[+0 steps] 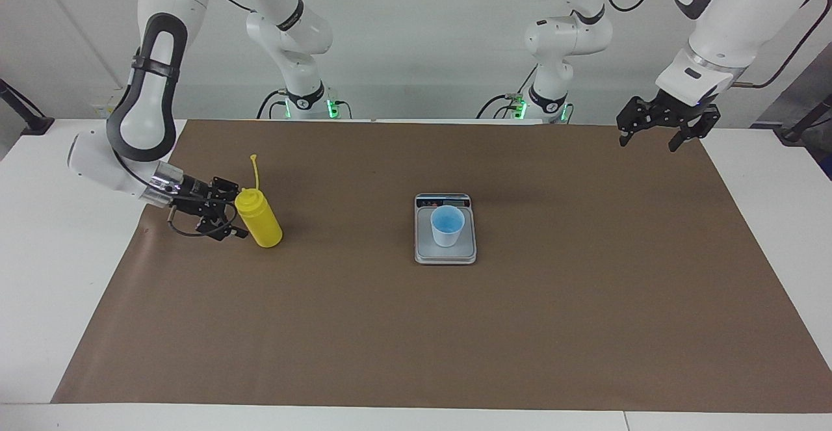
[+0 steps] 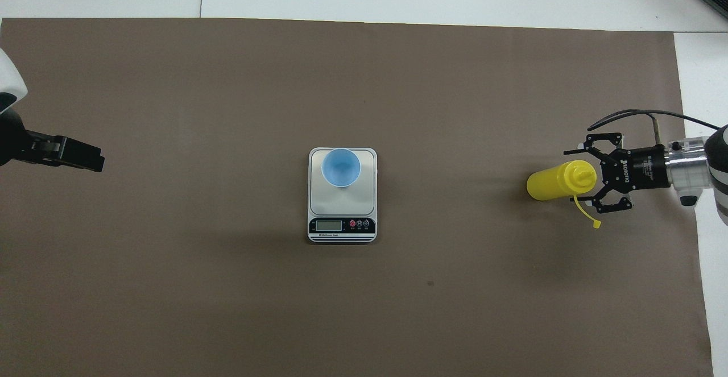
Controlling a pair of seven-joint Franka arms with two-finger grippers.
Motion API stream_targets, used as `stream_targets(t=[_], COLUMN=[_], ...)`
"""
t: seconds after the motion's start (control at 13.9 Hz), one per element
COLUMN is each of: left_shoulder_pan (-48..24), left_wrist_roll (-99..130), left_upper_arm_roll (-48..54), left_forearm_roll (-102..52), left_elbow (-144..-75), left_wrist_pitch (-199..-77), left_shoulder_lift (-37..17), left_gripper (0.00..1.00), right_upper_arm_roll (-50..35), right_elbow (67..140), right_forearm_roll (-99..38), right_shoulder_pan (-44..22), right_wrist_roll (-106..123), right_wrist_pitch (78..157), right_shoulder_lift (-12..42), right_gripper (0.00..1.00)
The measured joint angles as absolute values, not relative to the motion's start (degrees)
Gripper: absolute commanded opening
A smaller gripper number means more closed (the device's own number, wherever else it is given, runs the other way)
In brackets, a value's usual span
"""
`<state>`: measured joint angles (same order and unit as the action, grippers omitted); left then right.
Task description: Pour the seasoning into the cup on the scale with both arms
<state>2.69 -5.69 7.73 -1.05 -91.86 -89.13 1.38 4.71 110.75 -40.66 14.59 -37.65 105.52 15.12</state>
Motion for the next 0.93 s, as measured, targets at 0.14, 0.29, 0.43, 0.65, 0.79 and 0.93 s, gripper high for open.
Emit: stream_targets(t=[0.14,0.29,0.43,0.65,0.79,0.93], left_shoulder_pan=[2.69,2.69,2.70,2.69,2.69,2.69], left_wrist_roll=[-5.68,-5.47,-5.02,-4.58,-4.59,-4.59], left_upper_arm_roll=[7.73,7.72,7.70,7.74,7.77,7.88], left_forearm_roll=[-1.05,-1.05,-1.68,-2.31,-1.92,-1.27], left_elbow=[-91.86,-91.86,-91.86,-91.86,-91.86,-91.85], left_wrist_pitch=[-89.49,-90.37,-91.16,-91.67,-91.55,-91.40], left_shoulder_lift=[1.38,1.38,1.38,1.38,1.38,1.38], left_gripper=[1.00,1.00,1.00,1.00,1.00,1.00], right_upper_arm_roll=[4.48,4.41,4.30,4.23,4.15,4.06], right_elbow=[110.55,109.59,108.67,107.47,105.93,104.19], right_forearm_roll=[-35.12,-27.95,-23.08,-18.78,-15.79,-10.95], right_shoulder_pan=[14.14,13.00,11.75,9.80,8.37,5.92], right_wrist_roll=[-32.77,-26.91,-19.87,-11.08,-9.40,-9.28], right_wrist_pitch=[106.49,106.84,106.90,107.57,108.28,108.37], right_shoulder_lift=[13.23,12.23,11.26,9.18,8.39,7.51], right_gripper=[1.00,1.00,1.00,1.00,1.00,1.00])
